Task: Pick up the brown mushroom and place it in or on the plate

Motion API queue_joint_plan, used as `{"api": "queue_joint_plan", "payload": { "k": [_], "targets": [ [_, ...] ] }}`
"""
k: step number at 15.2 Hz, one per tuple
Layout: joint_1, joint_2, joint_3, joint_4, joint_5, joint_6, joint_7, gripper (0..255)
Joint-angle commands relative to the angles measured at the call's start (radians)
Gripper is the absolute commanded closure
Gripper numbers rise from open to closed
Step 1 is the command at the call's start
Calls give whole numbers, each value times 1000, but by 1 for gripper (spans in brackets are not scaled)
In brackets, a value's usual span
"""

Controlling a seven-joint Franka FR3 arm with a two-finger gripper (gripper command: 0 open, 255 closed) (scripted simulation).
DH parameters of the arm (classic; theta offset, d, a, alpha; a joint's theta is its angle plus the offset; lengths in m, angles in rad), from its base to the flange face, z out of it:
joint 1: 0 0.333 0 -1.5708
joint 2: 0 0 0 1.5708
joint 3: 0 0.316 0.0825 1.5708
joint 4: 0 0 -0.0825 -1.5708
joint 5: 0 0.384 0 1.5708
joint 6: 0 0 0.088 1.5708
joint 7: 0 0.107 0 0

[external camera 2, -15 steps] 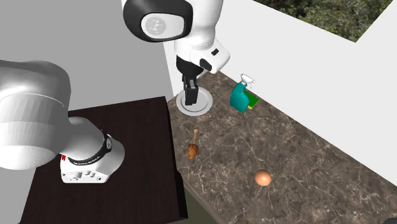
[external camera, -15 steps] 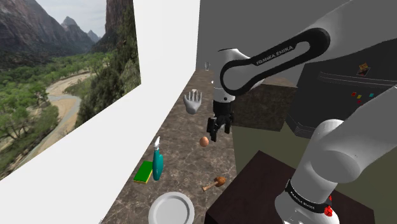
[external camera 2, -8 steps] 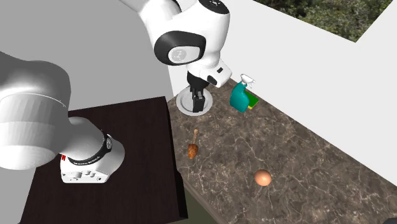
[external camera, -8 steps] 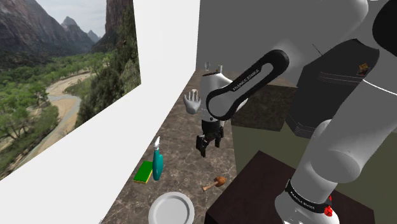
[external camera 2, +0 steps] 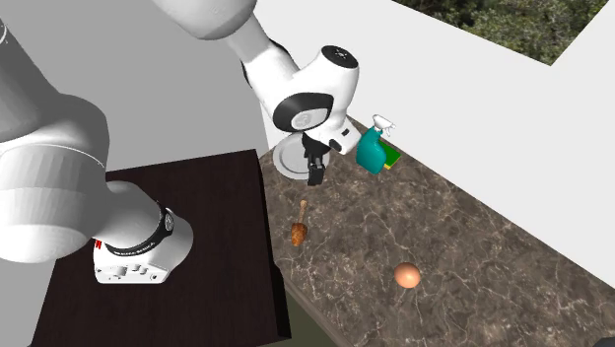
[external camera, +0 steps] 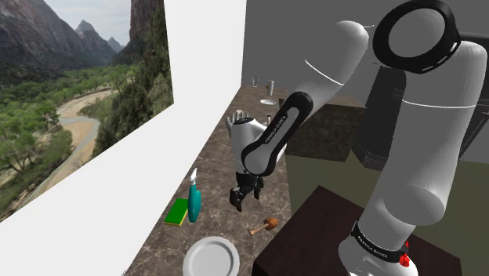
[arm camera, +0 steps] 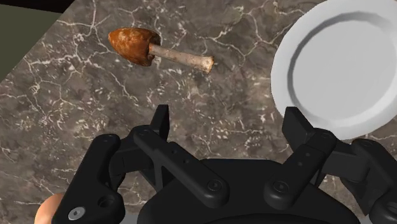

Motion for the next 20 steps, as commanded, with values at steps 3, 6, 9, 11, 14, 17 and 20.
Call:
{"api": "queue_joint_plan", "payload": {
  "k": [3,6,9,11,14,17,20],
  "targets": [
    [8,73,-14,5,-32,66,25,0],
    [15,116,-24,4,-49,109,37,0],
    [19,140,-30,5,-58,131,44,0],
    [19,140,-30,5,-58,131,44,0],
    [19,140,-30,5,-58,131,44,0],
    [19,140,-30,5,-58,131,44,255],
    [19,140,-30,5,-58,131,44,255]
  ]
}}
